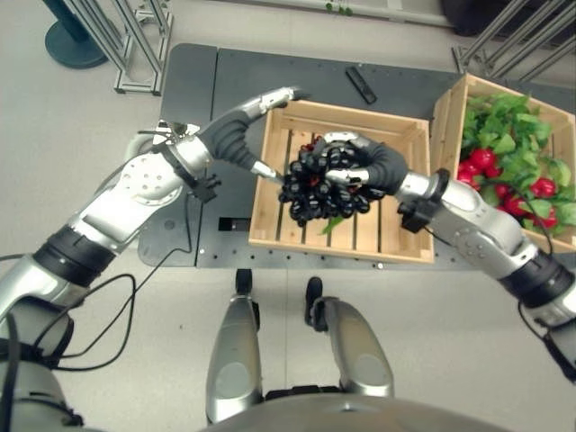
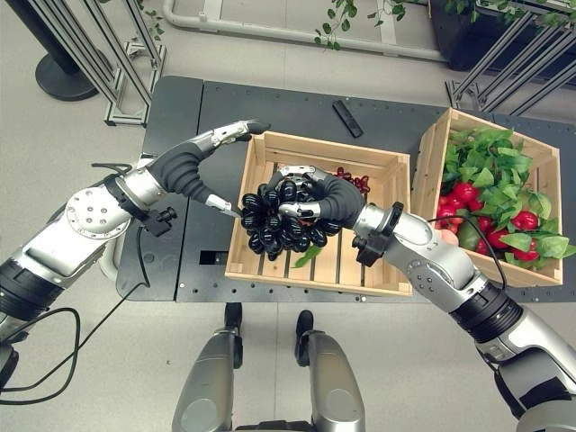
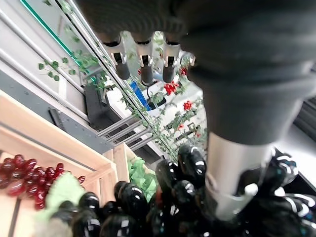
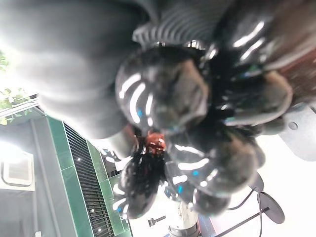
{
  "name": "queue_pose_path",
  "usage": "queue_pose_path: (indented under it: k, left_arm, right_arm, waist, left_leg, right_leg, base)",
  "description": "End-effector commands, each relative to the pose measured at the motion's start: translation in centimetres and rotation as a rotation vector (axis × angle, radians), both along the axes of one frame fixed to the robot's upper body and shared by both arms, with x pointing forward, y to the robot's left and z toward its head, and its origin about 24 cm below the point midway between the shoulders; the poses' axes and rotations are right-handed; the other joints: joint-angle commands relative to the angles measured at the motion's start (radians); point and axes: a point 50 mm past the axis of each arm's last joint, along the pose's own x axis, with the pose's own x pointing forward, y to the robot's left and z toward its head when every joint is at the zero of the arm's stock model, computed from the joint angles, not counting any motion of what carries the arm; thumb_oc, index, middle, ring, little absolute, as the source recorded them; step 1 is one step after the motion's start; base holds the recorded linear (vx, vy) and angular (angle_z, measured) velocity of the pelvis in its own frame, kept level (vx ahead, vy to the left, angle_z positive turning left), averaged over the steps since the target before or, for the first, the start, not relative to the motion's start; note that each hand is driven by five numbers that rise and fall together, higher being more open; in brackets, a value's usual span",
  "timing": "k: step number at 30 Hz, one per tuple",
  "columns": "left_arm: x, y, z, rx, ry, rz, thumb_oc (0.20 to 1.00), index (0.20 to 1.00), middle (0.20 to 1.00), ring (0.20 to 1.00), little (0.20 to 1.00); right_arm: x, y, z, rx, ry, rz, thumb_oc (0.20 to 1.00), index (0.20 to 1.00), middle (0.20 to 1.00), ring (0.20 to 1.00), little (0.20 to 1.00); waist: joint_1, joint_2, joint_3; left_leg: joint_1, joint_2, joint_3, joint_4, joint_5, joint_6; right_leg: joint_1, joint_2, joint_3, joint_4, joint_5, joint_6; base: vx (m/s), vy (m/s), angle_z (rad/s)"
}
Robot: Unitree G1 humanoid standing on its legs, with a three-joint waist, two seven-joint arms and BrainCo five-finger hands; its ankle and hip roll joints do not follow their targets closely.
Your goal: Pick up the fruits from the basket on one side to the basket on the other side
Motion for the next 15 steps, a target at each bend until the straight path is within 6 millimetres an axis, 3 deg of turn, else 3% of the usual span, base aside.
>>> queue_pose_path:
  k: [1, 15]
  left_arm:
    - [-0.8, -1.1, 0.6, -0.047, -0.031, -0.081, 1.000, 1.000, 1.000, 1.000, 1.000]
    - [-1.1, -0.6, 0.8, 0.008, 0.021, -0.102, 1.000, 1.000, 1.000, 1.000, 1.000]
  right_arm:
    - [-1.6, 2.8, 3.7, 0.126, -0.138, 0.166, 0.200, 0.200, 0.200, 0.200, 0.200]
    - [-1.4, 1.8, 7.0, 0.056, -0.299, 0.115, 0.200, 0.200, 0.200, 0.200, 0.200]
  waist:
    - [-0.027, -0.013, -0.081]
    - [-0.027, -0.007, -0.089]
  left_leg:
    - [-0.005, 0.029, -0.040, 0.055, -0.069, -0.022]
    - [-0.015, 0.028, -0.039, 0.066, -0.073, -0.021]
  right_leg:
    - [0.005, -0.058, 0.021, -0.065, 0.057, 0.105]
    - [0.001, -0.061, 0.022, -0.064, 0.062, 0.107]
  base:
    - [0.00, 0.000, 0.00]
    - [0.00, 0.000, 0.00]
